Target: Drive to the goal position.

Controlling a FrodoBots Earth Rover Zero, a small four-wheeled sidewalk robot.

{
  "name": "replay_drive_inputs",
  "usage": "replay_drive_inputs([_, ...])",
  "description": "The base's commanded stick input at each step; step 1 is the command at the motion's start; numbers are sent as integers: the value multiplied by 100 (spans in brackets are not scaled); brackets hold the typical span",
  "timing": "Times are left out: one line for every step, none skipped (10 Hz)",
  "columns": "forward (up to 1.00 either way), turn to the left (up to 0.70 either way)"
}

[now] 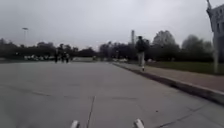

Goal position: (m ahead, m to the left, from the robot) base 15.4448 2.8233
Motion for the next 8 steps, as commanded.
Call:
replay_drive_inputs([70,-4])
replay_drive_inputs([70,-4])
replay_drive_inputs([70,-4])
replay_drive_inputs([70,-4])
replay_drive_inputs([70,-4])
replay_drive_inputs([70,-4])
replay_drive_inputs([70,-4])
replay_drive_inputs([70,-4])
